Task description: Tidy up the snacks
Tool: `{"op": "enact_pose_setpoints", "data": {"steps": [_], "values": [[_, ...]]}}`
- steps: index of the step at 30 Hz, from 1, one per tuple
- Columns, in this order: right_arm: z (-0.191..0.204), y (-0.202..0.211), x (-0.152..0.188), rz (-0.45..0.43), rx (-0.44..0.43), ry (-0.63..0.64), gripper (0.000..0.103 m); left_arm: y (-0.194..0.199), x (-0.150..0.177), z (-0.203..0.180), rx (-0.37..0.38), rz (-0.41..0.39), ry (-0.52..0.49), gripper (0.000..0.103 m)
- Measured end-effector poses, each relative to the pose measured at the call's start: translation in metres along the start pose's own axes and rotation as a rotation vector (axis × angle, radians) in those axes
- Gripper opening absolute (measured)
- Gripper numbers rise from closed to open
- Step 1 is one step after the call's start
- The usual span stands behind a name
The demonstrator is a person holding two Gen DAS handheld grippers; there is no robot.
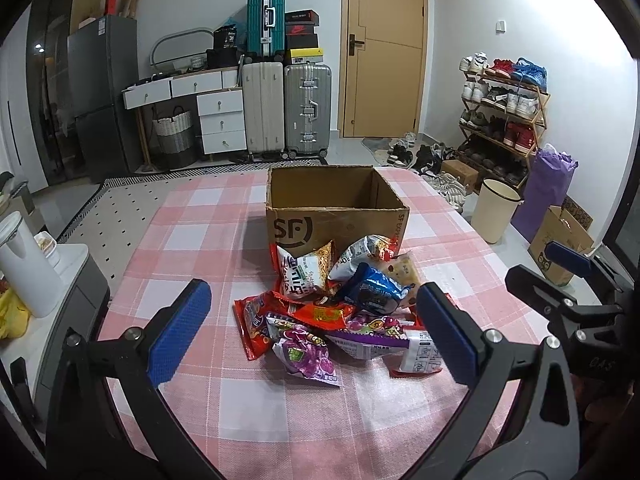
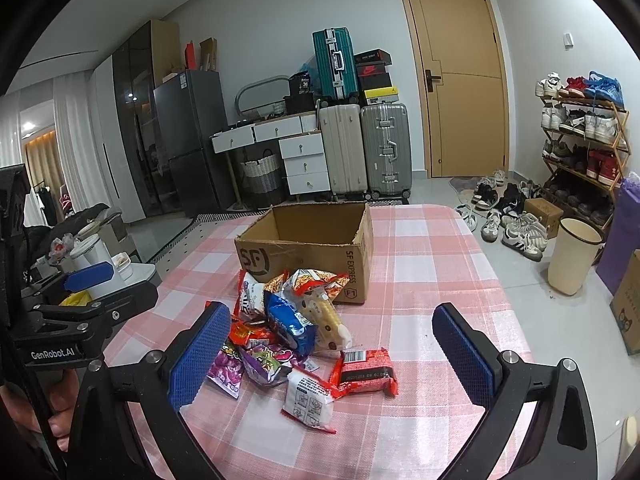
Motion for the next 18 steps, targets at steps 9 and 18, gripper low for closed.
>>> {"op": "enact_pose_setpoints", "data": {"steps": [9,18], "values": [[0.0051,0.0022,0.001,-0.008,-0.013,-0.004,0.103,-0.003,0.0016,-0.0008,-0.001,0.006,-0.003,0.102],[0.0033,0.0035,0.0005,-0.012,-0.01,-0.006,0.103,-0.0026,0.002,-0.0016,-0.007,0.007,-0.005,0.102]]}}
Point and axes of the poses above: each gripper's, at about its wrist camera, not at the fingertips, and y roughly against the way its jaws point, z to its left, x to its underside, the point moved 6 cm from there along -y, roughly the way its jaws point, and after that the axes turned 13 degrees about x, right-handed, at the moved point
